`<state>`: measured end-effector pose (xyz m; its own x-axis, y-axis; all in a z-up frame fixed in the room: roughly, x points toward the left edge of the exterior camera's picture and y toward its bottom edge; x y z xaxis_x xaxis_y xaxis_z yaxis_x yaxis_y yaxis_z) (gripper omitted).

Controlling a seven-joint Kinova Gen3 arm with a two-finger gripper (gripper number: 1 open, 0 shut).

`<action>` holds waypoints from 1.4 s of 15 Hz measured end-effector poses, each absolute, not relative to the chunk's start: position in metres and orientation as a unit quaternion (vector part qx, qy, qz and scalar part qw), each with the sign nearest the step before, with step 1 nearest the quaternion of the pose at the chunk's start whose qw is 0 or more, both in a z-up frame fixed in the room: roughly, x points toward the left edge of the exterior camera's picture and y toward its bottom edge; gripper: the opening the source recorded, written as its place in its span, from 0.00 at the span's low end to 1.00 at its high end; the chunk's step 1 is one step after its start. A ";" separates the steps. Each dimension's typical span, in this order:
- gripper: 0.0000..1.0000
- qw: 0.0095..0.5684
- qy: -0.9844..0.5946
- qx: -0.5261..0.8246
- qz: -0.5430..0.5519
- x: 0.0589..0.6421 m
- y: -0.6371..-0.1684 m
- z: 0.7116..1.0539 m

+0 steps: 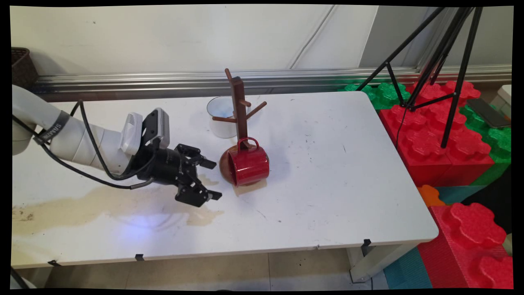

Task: Pick up the red mug from the rack

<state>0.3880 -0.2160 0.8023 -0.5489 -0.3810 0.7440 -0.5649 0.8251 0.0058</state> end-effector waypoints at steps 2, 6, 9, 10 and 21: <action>1.00 0.394 -0.870 0.271 0.121 0.388 -0.218 0.801; 1.00 0.405 -0.865 0.269 0.126 0.383 -0.224 0.796; 1.00 0.413 -0.862 0.266 0.128 0.375 -0.227 0.793; 1.00 0.414 -0.861 0.265 0.128 0.374 -0.227 0.792; 1.00 0.421 -0.855 0.270 0.134 0.357 -0.230 0.784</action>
<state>0.3566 -0.2302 0.7842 -0.4997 -0.3483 0.7930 -0.5746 0.8184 -0.0026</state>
